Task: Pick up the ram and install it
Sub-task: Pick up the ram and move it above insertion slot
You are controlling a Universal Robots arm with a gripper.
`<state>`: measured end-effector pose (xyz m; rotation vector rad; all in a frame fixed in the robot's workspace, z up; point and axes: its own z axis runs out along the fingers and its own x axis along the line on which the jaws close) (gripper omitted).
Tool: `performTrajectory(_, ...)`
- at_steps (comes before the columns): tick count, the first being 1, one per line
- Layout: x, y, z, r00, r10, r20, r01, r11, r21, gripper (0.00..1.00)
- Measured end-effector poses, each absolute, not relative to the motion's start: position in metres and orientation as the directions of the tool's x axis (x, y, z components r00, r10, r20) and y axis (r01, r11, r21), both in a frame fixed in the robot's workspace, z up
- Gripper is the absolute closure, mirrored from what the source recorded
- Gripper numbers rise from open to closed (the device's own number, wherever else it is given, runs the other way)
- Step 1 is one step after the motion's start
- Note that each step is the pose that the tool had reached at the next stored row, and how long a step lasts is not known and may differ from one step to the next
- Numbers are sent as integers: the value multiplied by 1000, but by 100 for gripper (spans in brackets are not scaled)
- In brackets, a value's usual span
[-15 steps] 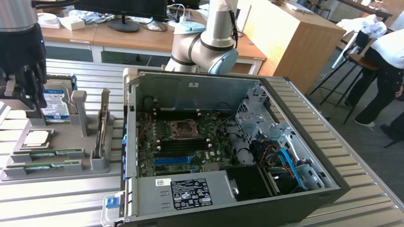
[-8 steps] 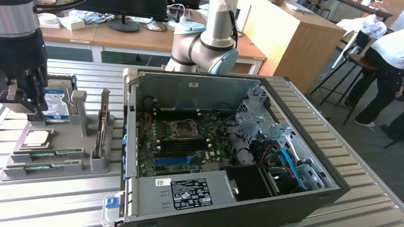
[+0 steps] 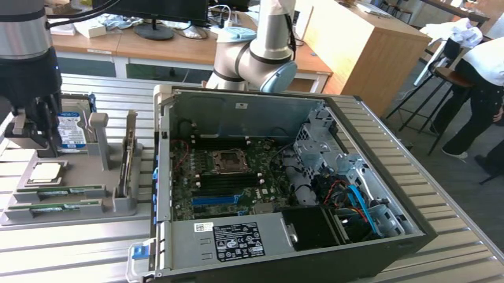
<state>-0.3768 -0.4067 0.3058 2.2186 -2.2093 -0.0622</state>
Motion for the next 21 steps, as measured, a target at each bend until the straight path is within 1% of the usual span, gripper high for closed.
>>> performTrajectory(3,-377,-407,292,4,-1000,-21,-999,-5,35,64)
performTrajectory(21,-377,-407,273,4,-1000,-21,-999,-5,35,64)
